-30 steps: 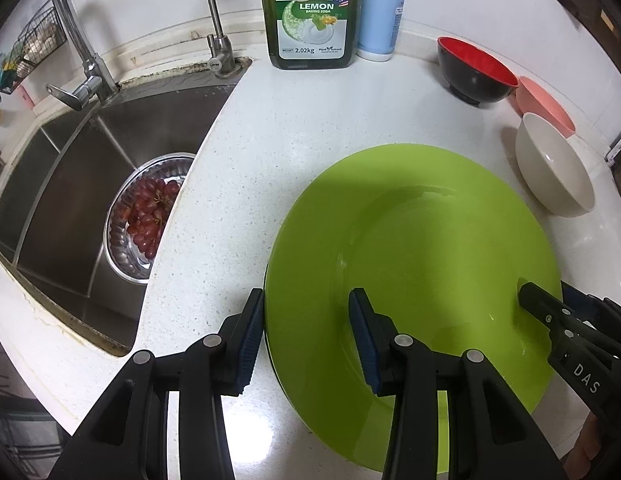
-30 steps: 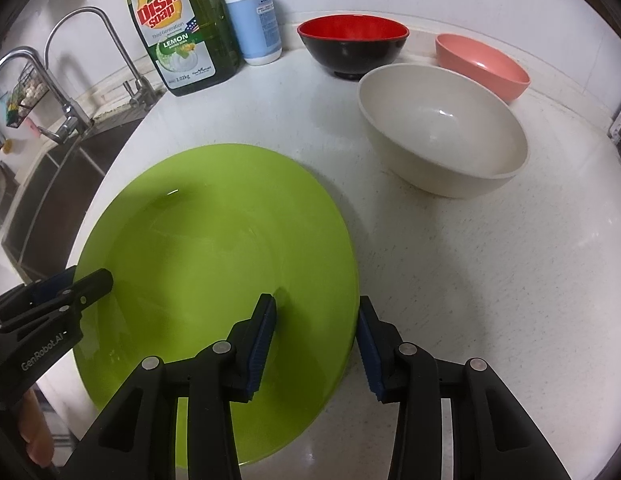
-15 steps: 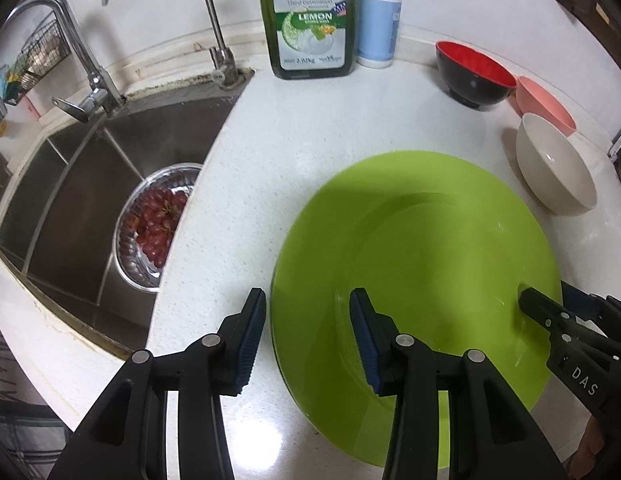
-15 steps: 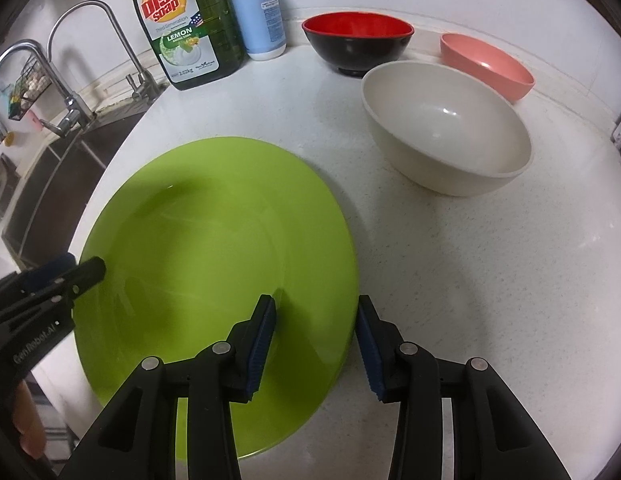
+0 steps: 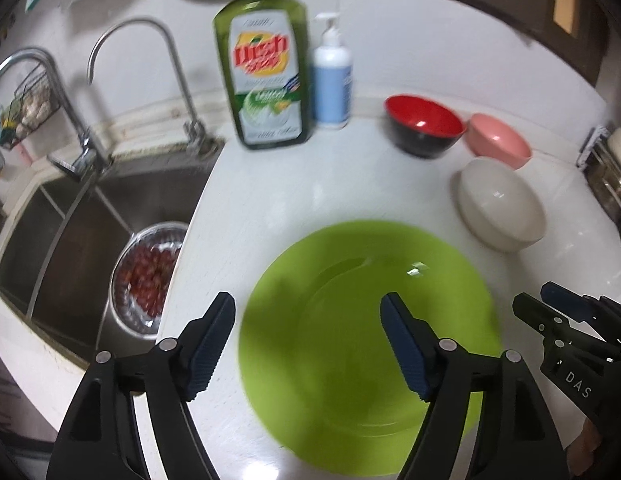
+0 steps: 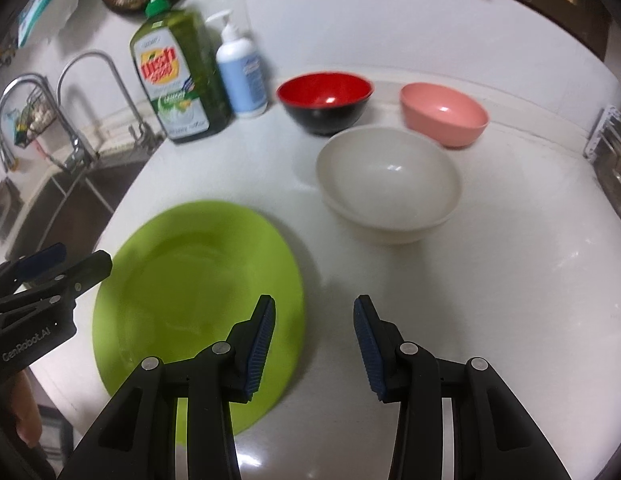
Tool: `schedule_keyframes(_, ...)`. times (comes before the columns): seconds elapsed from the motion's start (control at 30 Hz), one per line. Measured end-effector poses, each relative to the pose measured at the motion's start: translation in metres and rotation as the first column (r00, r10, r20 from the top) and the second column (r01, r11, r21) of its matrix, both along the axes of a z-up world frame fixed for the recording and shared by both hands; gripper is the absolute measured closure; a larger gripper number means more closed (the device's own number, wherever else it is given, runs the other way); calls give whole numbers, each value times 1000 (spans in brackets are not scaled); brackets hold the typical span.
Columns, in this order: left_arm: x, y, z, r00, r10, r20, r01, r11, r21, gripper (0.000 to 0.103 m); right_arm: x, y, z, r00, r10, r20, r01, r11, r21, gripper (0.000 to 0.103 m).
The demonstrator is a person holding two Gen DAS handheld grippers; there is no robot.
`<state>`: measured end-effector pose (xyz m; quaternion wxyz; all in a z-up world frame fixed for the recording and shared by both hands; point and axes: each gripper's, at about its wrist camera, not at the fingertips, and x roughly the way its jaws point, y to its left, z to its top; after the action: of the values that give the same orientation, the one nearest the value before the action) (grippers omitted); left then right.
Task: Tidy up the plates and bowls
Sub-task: 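Move both grippers to the rim of the white bowl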
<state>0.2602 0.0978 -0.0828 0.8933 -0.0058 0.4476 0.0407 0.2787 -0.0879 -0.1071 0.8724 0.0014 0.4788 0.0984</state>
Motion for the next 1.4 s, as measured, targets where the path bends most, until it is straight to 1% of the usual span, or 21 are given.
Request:
schedule_keyframes(0.07, 1, -8, 7, 1000, -14, 22, 14, 1000, 0, 21, 0, -8, 7, 1000, -11, 18, 11, 1000, 3, 61)
schedule_keyframes(0.1, 1, -11, 10, 999, -22, 34, 22, 1000, -1, 21, 1, -12, 9, 1000, -14, 24, 14, 1000, 4, 61)
schedule_keyframes(0.13, 2, -14, 13, 999, -28, 45, 29, 1000, -2, 19, 1, -15, 12, 999, -19, 31, 18, 1000, 3, 58)
schedule_keyframes(0.17, 4, -18, 16, 998, -35, 53, 35, 999, -1, 18, 1, -20, 15, 999, -25, 38, 25, 1000, 3, 50)
schedule_keyframes(0.23, 6, -24, 20, 996, -50, 67, 50, 999, 1, 16, 1, -27, 20, 997, -41, 58, 41, 999, 6, 46)
schedule_keyframes(0.47, 22, -48, 31, 990, -102, 99, 102, 995, 2, 15, 8, -51, 34, 993, -79, 92, 79, 997, 6, 46)
schedule_keyframes(0.77, 45, -75, 33, 984, -136, 113, 136, 991, 4, 15, 21, -75, 41, 987, -108, 117, 106, 994, 17, 46)
schedule_keyframes(1.0, 69, -90, 26, 985, -147, 91, 147, 989, 4, 15, 44, -87, 36, 988, -113, 101, 111, 993, 27, 46)
schedule_keyframes(1.23, 98, -103, 8, 987, -157, 40, 157, 988, 13, 16, 70, -95, 22, 990, -125, 64, 122, 992, 44, 47)
schedule_keyframes(1.33, 112, -108, -2, 986, -169, 7, 169, 986, 0, 19, 79, -99, 14, 991, -129, 42, 127, 991, 48, 47)
schedule_keyframes(1.4, 120, -112, -8, 986, -168, -17, 168, 986, -3, 23, 85, -101, 8, 991, -133, 20, 132, 990, 53, 48)
